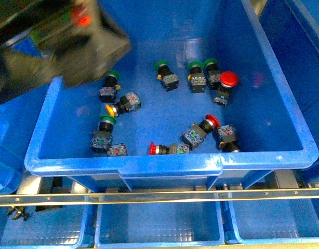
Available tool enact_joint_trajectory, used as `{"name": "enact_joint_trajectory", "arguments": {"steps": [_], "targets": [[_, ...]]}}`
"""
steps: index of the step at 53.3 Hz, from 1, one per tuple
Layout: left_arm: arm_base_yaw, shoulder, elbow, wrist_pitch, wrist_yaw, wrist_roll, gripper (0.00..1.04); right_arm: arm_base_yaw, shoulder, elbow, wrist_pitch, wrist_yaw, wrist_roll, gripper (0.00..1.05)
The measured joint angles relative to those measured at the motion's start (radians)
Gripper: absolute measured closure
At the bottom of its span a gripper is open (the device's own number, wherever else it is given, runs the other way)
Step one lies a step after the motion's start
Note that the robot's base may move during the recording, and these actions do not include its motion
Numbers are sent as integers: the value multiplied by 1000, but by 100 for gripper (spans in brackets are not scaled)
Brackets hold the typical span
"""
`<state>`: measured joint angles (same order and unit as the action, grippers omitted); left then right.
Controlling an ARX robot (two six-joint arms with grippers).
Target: Pick red and yellow buttons and place in box
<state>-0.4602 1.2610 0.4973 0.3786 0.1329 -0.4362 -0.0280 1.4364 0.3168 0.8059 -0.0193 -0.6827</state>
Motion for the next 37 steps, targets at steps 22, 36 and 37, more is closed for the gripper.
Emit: {"name": "enact_joint_trajectory", "arguments": {"steps": [22,36,37], "targets": [[441,-224,-381,-38,91,282,9,-22,-109,30,-109,13,-2,74],[453,-172,-497,340,-47,345,55,-11,-240,24,-186,45,36,74],[453,-198,-498,374,-64,351,61,-11,-246,21,-187,45,36,74]]}}
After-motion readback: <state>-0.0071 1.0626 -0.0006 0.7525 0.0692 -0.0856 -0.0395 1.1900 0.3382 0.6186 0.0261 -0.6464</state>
